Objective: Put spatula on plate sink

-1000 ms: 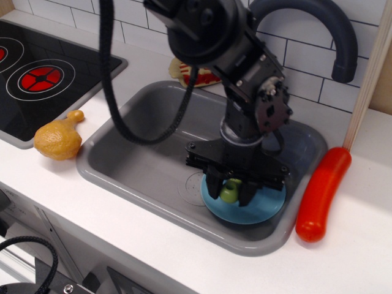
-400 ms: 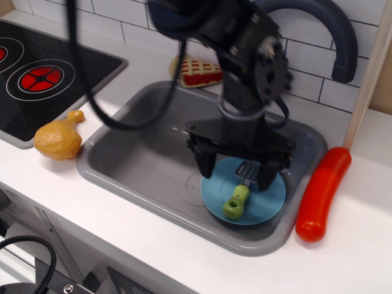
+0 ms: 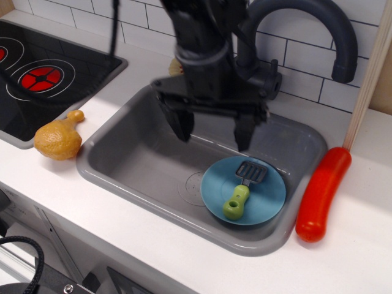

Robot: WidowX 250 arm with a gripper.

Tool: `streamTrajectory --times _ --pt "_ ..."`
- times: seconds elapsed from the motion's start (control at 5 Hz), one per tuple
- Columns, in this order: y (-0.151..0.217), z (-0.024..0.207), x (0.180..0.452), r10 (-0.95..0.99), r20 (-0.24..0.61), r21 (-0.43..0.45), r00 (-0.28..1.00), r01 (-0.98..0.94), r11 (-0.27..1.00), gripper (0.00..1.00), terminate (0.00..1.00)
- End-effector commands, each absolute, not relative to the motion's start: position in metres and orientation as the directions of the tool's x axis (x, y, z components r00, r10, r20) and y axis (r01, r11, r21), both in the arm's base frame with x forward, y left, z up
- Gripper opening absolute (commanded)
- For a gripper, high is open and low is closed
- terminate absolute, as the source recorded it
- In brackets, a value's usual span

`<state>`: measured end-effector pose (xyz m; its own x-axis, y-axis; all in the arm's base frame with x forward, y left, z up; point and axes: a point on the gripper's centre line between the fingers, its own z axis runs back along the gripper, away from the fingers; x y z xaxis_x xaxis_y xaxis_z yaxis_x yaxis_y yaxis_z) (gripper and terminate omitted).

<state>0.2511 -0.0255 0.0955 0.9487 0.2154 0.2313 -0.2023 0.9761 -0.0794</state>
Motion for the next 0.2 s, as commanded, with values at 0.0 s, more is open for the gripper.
streamTrajectory --times 0.0 --pt "-0.0227 0.1094 0.2542 0.215 0.277 -0.095 0.937 -0.196 0.976 1.0 1.0"
